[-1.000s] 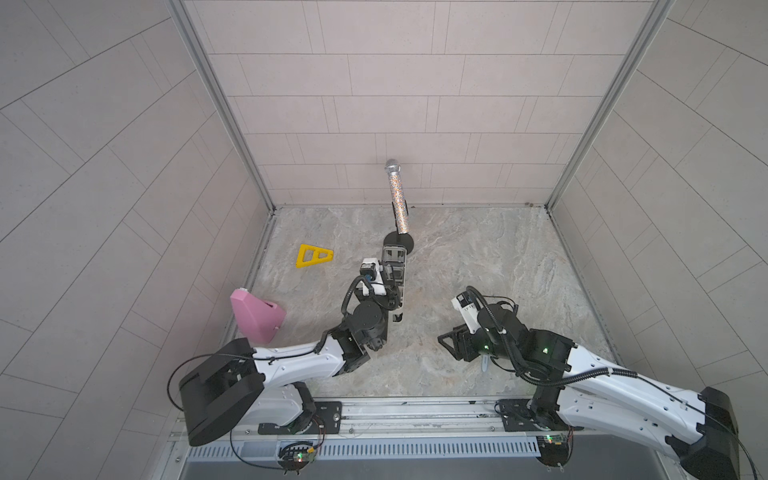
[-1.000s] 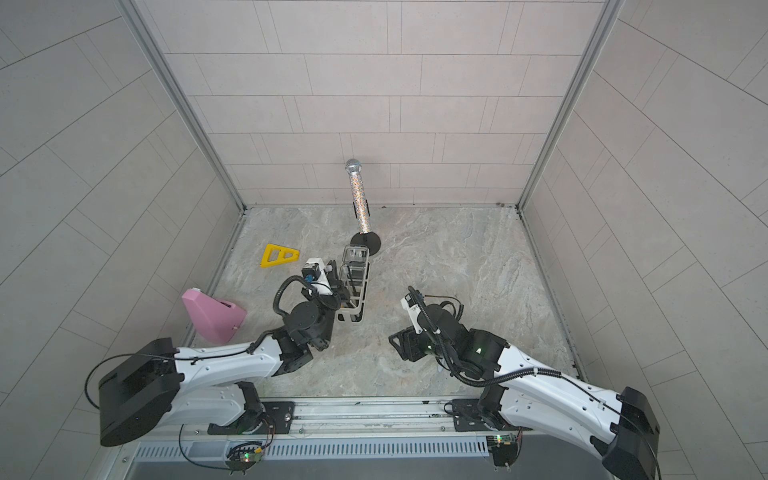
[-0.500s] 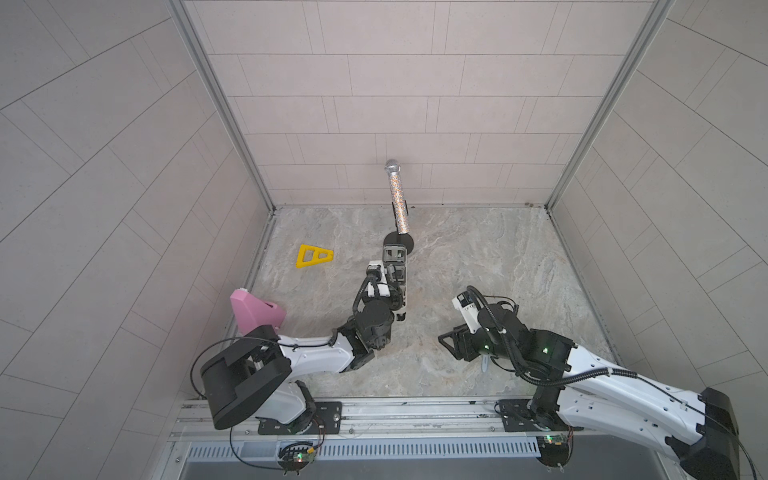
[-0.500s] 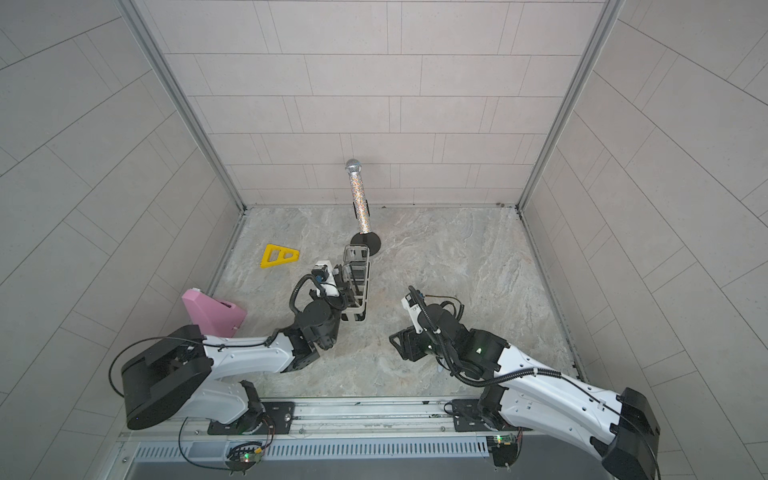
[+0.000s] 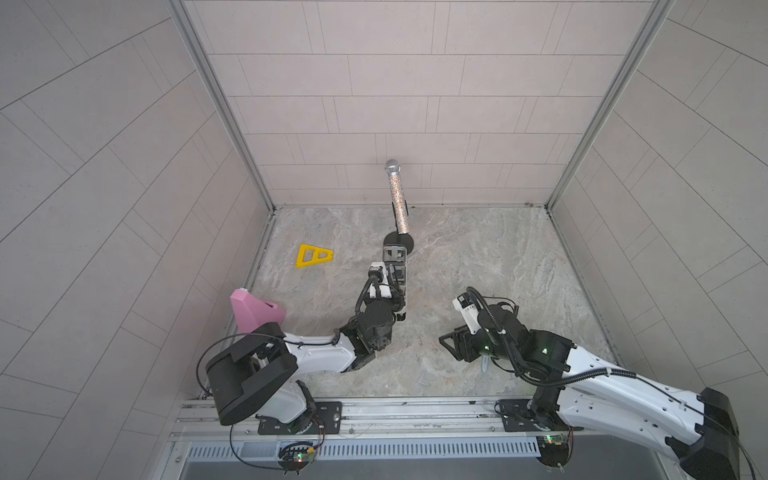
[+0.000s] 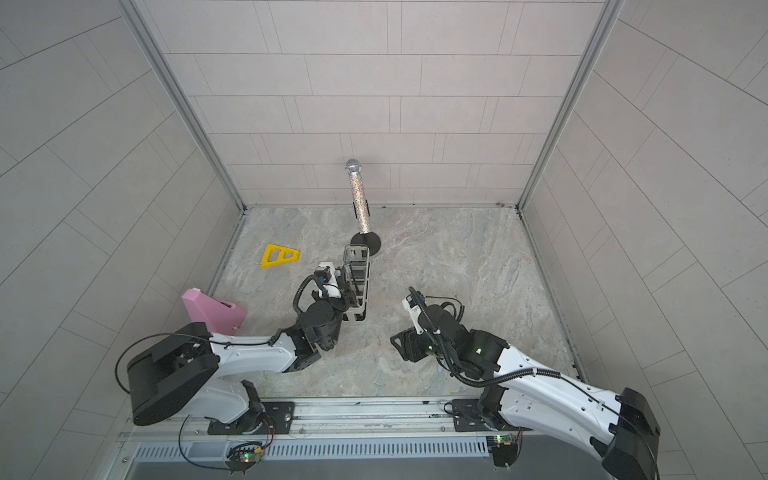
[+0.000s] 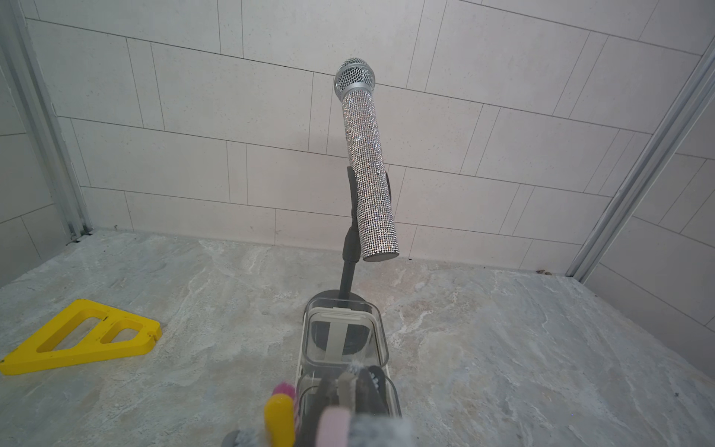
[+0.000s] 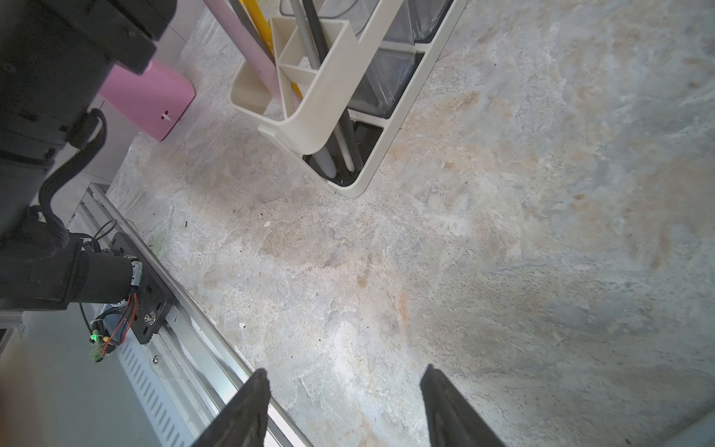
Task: Place the toothbrush into the toothbrush holder
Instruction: Place the toothbrush in the toothbrush holder.
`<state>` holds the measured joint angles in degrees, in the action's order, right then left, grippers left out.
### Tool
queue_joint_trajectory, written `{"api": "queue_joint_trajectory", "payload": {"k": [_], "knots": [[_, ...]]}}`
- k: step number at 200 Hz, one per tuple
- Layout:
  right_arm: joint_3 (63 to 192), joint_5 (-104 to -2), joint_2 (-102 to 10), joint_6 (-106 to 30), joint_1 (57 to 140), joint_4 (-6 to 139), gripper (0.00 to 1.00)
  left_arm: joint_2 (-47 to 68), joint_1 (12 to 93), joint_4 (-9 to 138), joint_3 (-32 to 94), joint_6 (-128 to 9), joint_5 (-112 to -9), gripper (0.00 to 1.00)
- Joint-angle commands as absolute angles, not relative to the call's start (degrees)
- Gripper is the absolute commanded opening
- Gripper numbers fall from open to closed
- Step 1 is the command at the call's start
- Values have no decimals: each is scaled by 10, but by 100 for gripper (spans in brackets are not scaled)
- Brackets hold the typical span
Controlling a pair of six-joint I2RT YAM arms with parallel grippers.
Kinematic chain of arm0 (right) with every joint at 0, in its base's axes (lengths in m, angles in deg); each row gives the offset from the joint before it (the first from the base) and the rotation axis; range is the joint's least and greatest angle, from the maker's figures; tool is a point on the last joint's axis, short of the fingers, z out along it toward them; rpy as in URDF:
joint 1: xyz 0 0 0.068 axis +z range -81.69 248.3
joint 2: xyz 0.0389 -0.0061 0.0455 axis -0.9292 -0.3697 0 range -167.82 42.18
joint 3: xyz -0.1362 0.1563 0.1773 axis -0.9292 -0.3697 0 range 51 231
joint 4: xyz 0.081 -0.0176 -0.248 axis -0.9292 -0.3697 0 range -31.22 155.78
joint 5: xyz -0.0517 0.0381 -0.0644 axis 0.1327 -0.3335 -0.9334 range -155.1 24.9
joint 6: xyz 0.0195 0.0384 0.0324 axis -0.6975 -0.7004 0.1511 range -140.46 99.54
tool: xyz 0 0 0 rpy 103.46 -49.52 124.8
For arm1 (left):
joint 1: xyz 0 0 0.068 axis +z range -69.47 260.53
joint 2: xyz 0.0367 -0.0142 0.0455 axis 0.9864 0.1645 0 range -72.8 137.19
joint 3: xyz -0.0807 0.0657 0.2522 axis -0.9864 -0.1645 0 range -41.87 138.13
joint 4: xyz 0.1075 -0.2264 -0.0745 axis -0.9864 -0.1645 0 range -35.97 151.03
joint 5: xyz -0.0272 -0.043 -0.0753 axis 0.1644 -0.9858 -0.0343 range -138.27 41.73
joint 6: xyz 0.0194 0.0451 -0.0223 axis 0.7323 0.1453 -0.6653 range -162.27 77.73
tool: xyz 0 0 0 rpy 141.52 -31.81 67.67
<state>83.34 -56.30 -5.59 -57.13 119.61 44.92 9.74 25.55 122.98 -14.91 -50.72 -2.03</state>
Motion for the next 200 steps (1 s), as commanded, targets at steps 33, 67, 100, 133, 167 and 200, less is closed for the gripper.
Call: {"api": "queue_joint_trajectory", "payload": {"k": [33,67,100,133,167,200], "knots": [[830,-564,-50,-574,1193,450,65,93,259,1244,-159,-512,-19,33],[832,-564,-52,-573,1193,450,65,89,259,1238,-159,-512,-20,39],[833,-563,-51,-574,1193,449,65,78,259,1218,-151,-509,-22,45],[842,-568,-42,-573,1186,432,65,43,259,1144,-130,-517,-34,60],[864,-625,-44,-592,1141,329,68,-20,259,1010,-98,-545,-49,75],[876,-640,-70,-603,1023,220,74,-78,259,884,-69,-580,-73,83]]}}
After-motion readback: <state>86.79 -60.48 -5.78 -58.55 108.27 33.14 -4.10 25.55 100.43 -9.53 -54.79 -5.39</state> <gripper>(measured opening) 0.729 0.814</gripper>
